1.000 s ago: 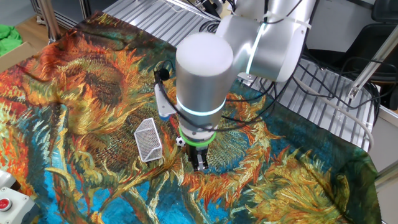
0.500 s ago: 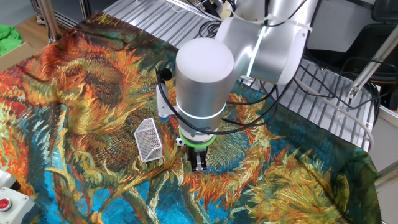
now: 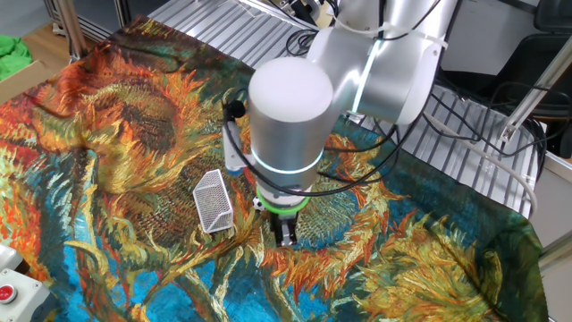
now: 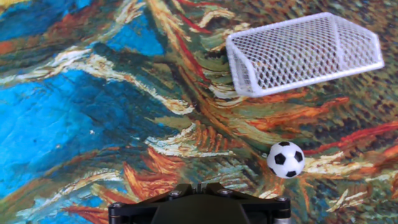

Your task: Push the soccer ball into the goal

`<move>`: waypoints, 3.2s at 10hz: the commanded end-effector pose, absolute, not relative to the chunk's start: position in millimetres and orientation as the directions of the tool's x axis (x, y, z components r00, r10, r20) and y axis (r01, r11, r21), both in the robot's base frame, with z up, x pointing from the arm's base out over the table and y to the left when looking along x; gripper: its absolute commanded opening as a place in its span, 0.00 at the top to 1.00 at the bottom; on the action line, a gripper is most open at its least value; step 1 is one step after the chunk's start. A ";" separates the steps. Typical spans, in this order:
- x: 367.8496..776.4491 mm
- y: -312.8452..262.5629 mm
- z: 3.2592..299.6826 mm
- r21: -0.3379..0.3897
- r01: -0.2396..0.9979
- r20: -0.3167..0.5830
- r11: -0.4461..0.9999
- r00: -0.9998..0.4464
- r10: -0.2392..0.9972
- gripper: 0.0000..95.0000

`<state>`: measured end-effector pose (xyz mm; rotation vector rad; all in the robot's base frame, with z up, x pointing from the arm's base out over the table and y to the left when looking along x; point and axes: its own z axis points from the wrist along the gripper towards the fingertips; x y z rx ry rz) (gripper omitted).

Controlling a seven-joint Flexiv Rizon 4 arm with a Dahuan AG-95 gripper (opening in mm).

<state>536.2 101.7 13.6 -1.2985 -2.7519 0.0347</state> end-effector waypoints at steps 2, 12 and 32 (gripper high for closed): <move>515.0 96.3 19.8 -0.067 0.777 0.080 0.626 -0.621 0.780 1.00; 480.9 65.3 19.0 -0.033 0.750 0.096 0.661 -0.656 0.749 1.00; 493.4 20.4 61.4 -0.001 0.393 0.106 0.920 -0.914 0.391 1.00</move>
